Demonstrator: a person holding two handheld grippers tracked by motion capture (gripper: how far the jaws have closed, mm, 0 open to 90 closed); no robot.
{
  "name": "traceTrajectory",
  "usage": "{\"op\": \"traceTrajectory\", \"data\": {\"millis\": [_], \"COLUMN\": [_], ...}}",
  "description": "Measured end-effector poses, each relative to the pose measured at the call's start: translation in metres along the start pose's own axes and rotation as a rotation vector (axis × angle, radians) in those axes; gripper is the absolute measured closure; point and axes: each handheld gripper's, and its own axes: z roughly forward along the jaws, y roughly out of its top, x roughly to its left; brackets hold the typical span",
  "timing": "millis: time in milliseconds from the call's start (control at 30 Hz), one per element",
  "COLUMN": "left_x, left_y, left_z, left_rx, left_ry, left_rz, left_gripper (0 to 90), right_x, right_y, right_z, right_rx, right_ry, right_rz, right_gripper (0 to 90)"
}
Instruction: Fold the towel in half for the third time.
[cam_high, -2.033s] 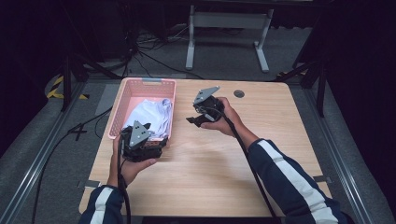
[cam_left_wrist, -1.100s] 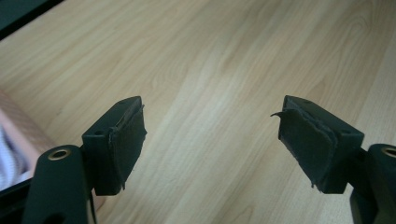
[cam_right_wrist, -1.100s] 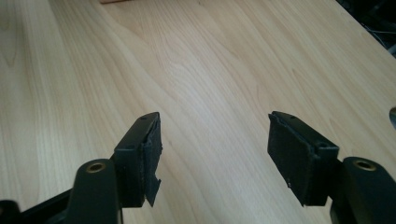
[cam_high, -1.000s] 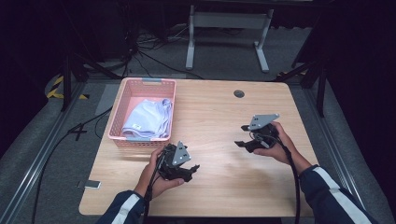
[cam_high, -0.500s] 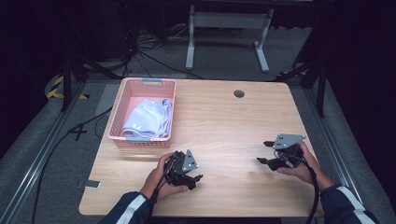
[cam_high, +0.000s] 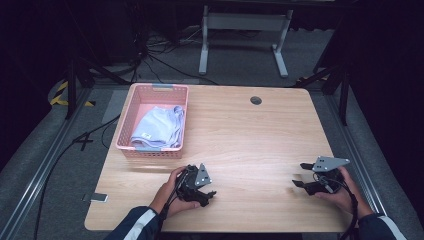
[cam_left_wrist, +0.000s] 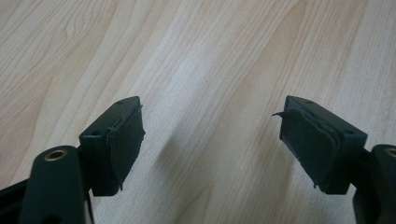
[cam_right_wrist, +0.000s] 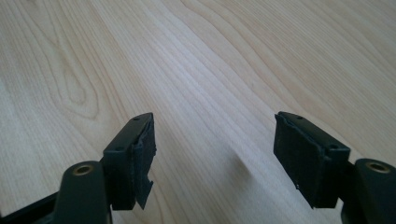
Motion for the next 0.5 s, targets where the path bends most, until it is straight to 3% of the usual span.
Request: {"op": "traceTrajectory", "data": {"millis": [300, 400, 467, 500], "left_x": [0.003, 0.005, 0.010, 0.011], "left_y": [-0.005, -0.010, -0.015, -0.015], "left_z": [0.006, 0.006, 0.009, 0.009], "left_rx": [-0.012, -0.032, -0.057, -0.056], "left_ry": [-0.030, -0.037, -0.070, -0.067], "left_rz": [-0.026, -0.069, -0.119, -0.126], "left_gripper": [20.8, 19.5, 18.0, 17.3], "right_x": [0.000, -0.001, -0.003, -0.003], "right_y": [-0.018, -0.026, -0.031, -0.033], "right_z": [-0.006, -0.003, -0.002, -0.002], "right_rx": [-0.006, 0.006, -0.021, -0.028], "right_ry": [0.016, 0.017, 0.036, 0.038], "right_rz": [0.065, 0.078, 0.124, 0.130], "right_gripper": [27.2, 26.0, 25.2, 24.7]}}
